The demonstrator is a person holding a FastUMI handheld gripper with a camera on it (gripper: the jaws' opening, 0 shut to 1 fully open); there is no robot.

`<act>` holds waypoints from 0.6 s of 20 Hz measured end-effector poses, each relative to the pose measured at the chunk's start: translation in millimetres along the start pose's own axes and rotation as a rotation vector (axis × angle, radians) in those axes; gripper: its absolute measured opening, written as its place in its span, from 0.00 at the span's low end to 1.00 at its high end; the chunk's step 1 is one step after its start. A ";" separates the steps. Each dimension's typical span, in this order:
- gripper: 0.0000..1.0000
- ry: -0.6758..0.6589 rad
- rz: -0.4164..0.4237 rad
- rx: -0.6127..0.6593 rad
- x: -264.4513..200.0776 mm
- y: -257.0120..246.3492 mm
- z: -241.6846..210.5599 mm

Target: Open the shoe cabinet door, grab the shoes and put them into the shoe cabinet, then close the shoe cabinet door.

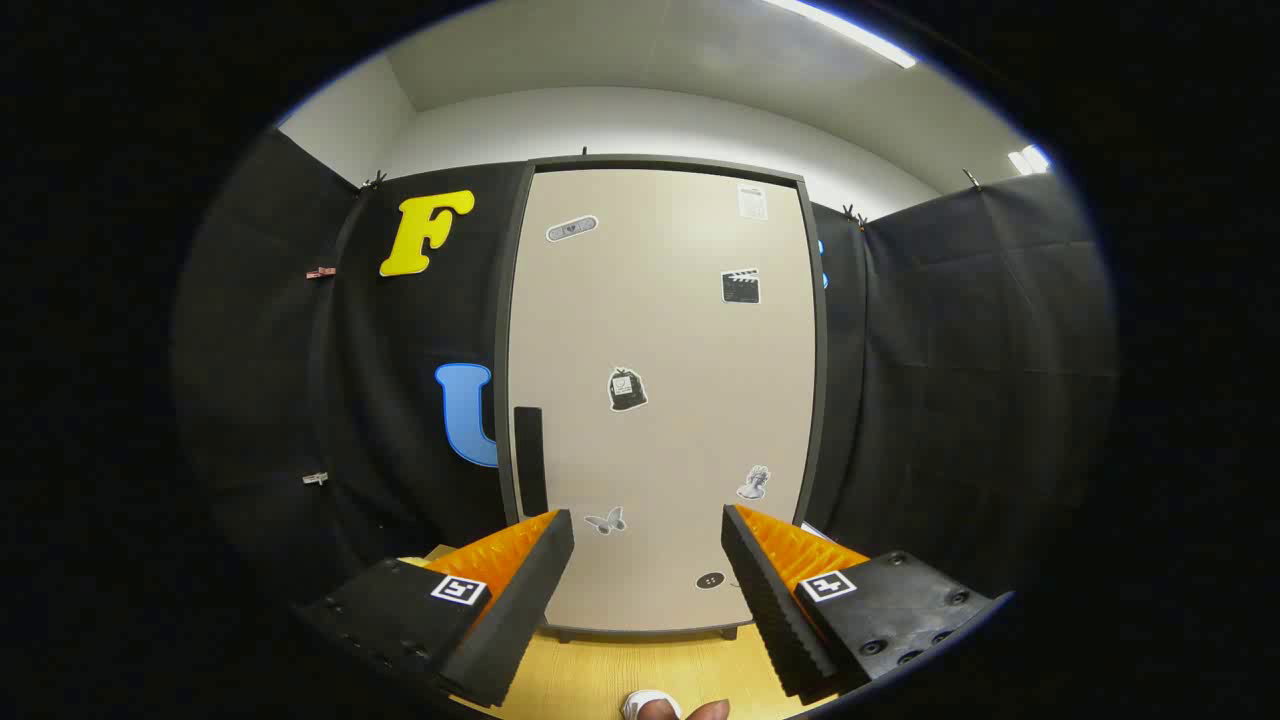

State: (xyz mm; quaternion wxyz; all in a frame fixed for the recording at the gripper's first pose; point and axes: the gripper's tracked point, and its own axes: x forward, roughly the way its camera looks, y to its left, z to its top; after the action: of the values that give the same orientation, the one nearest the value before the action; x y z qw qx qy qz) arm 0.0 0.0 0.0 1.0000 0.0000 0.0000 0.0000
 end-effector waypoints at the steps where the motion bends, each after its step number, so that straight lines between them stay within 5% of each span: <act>1: 0.97 -0.001 -0.001 -0.001 0.8 0.3 0.0; 12: 0.97 -0.001 -0.026 0.003 5.3 -3.8 -1.6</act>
State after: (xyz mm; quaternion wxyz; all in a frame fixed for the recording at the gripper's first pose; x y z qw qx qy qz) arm 5.3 -3.8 -1.6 0.9999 0.0015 -0.0007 -0.0129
